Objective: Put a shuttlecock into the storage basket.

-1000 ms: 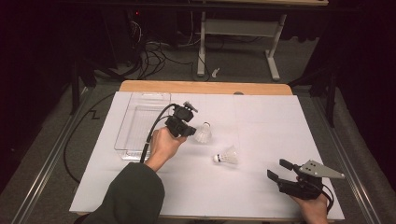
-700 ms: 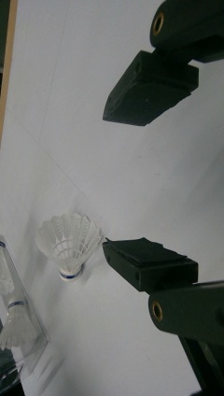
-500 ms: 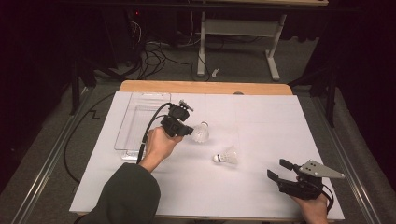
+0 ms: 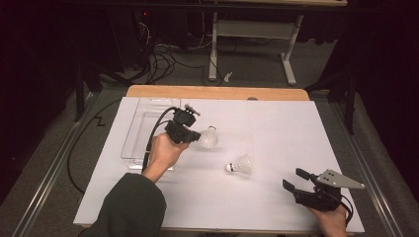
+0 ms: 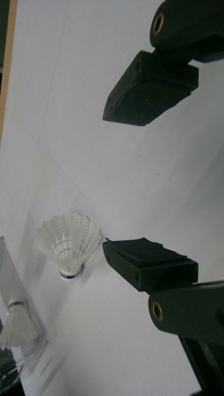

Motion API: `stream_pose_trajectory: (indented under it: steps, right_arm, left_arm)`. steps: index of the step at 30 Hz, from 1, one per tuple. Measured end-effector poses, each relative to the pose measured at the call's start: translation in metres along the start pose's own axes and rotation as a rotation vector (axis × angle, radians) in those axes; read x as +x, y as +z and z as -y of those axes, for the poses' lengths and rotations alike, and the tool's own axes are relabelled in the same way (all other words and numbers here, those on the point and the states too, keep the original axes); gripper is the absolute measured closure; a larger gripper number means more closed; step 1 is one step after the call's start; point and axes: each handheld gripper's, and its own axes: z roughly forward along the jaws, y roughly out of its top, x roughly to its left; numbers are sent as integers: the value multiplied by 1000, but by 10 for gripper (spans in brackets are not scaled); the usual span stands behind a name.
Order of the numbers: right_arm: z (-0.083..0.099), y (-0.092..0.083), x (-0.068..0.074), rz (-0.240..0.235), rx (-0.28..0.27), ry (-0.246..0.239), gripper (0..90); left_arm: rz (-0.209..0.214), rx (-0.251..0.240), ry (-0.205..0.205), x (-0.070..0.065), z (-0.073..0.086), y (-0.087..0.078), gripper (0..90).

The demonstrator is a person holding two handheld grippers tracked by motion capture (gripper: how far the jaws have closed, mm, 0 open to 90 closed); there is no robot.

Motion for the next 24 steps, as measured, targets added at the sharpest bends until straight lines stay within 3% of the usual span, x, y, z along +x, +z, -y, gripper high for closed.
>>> stream_pose_trajectory:
  steps: [24]
  right_arm:
    - [0,0,0,-2,2,-2,323]
  left_arm:
    - [-2,-25,-30,10,4,-14,900]
